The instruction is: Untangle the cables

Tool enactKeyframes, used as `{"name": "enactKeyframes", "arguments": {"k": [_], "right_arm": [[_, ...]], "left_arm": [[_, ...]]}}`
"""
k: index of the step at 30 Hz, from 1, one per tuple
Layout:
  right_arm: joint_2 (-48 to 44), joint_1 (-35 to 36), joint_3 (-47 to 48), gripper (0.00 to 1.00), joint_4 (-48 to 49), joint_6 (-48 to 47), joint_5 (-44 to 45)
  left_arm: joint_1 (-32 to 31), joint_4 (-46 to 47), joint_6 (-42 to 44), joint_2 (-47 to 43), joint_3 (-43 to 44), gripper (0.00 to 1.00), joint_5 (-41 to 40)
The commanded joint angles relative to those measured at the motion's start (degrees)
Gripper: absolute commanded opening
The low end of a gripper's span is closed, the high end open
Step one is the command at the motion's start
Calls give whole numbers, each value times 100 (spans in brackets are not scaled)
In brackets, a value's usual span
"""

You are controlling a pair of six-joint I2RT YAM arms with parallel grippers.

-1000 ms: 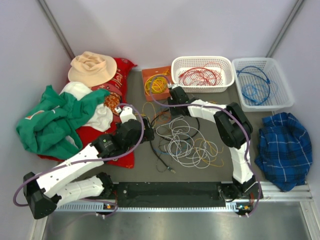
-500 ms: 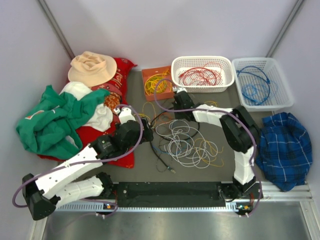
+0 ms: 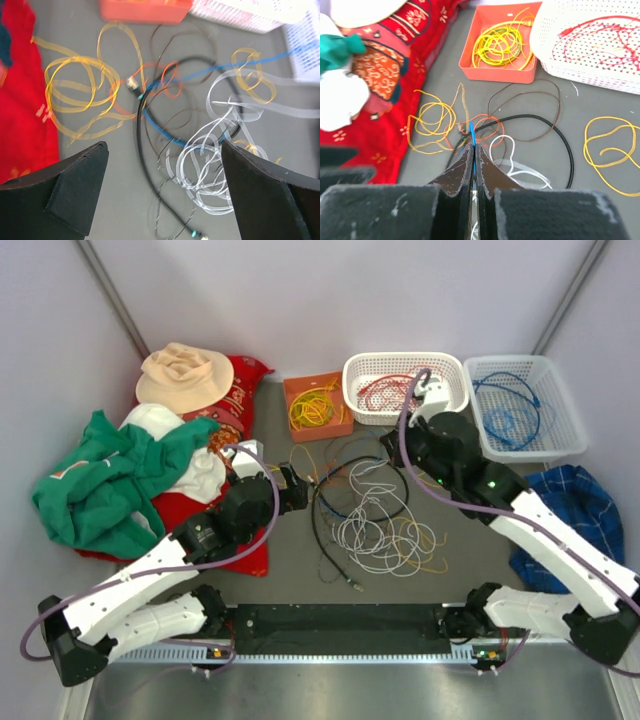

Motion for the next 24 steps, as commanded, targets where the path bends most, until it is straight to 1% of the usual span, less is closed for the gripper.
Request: {"name": "enactKeyframes", "arguments": {"k": [1,2,4,5,7,8,9,10,12,13,16,17,19,20,24], "right_arm": [[-611,104,289,0,-962,117,-1],[-717,96,325,0,-1024,152,-114],[-998,96,465,0,-1217,196,-229],[-1060,105,579,0,-1279,222,-343],[-1218,96,676,0,-1455,275,-449],[-1262,96,772,0,-1525,327,-554],[-1306,105,817,0,-1595,354,-633],[-1359,96,852,0,-1640,389,-677],[-1412,105,940,0,-1666,459,-792],[-1447,105,958,0,-1719,486,-827],[-1500,96,1063,0,-1807,565,-976],[-1509,96,1116,0,-1833,574,-1003],[-1535,96,1151,0,-1859,583,-1047],[-1553,96,1203,0,-1921,591,-1064],[-1562,96,1283,0,-1991,618,-1152]], "left_arm": [[27,1368,575,34,136,99,-46],[27,1553,742,60,127,99,-46],[27,2212,936,104,66,99,-2],[27,2397,1180,113,-22,99,50],[27,3386,1497,201,-145,99,314],[27,3705,1812,245,-293,99,410],[27,3960,1964,376,-347,99,698],[27,4433,2270,473,-400,99,858],[27,4726,2526,814,-470,99,1244],[27,4884,2823,929,-497,99,1742],[18,5560,3229,1325,-751,99,2473],[18,5980,3309,1422,-961,99,2572],[-8,6326,3467,1651,-1147,99,2827],[-8,6667,3503,1712,-1295,99,2846],[-17,7056,3617,2195,-1359,99,2723]]}}
